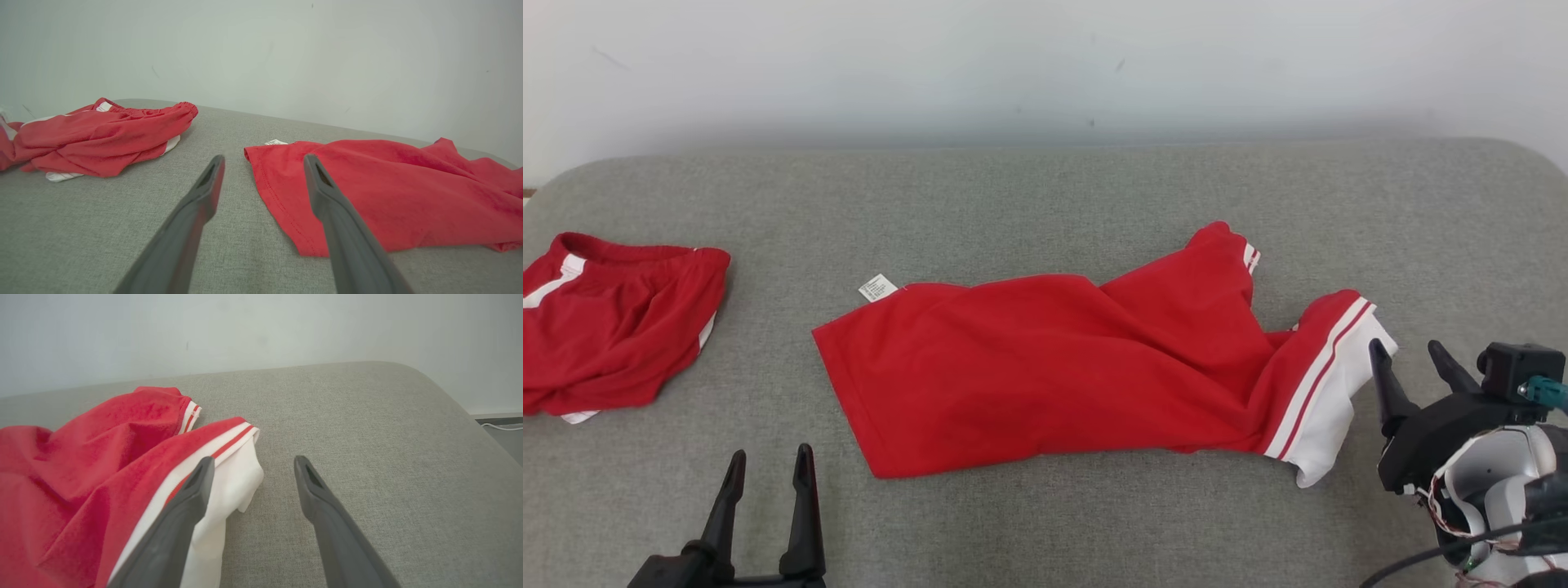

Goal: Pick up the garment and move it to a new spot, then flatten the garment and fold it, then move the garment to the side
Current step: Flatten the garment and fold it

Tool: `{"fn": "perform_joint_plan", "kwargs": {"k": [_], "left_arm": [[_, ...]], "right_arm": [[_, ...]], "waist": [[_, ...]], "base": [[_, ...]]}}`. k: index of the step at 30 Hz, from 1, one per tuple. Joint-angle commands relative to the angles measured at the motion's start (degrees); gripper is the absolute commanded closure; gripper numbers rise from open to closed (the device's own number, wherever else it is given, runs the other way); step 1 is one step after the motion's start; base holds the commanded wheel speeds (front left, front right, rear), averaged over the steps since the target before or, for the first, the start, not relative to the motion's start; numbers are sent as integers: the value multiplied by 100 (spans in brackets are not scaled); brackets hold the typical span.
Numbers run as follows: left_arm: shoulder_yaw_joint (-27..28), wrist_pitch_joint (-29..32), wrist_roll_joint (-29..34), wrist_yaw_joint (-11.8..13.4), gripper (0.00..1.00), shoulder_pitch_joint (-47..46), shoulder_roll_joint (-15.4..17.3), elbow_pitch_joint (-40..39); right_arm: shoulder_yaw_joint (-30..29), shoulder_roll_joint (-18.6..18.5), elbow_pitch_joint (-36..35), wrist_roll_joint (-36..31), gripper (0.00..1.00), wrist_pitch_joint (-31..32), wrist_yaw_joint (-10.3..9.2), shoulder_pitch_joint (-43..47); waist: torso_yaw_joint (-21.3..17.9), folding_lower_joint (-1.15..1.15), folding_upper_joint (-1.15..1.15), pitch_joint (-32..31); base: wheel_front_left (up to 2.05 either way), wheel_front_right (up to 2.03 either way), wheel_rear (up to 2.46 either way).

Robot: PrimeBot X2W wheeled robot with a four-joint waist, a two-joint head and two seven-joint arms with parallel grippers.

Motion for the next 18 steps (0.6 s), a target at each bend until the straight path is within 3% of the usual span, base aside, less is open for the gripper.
{"fn": "perform_joint_plan", "kwargs": {"k": [1, 11, 12, 13, 18], "left_arm": [[15, -30, 53, -7, 0, -37, -13, 30], [6, -30, 84, -46, 0, -101, -30, 55], [7, -30, 83, -60, 0, -114, -28, 67], [15, -30, 87, -67, 0, -116, -28, 77], [76, -30, 100, -70, 0, -85, -32, 116]], "right_arm": [[54, -58, 160, 62, 0, -41, 0, -125], [450, -241, 1432, 338, 0, -47, 0, -868], [496, -264, 1554, 377, 56, -57, 0, -936], [560, -262, 1653, 429, 100, -79, 0, -998], [767, -338, 1959, 580, 100, -346, 0, -1250]], "waist": [[53, 0, 0, 36], [257, 0, 0, 140], [281, 0, 0, 156], [298, 0, 0, 169], [311, 0, 0, 151]], "base": [[0, 0, 0], [0, 0, 0], [0, 0, 0], [0, 0, 0], [0, 0, 0]]}}
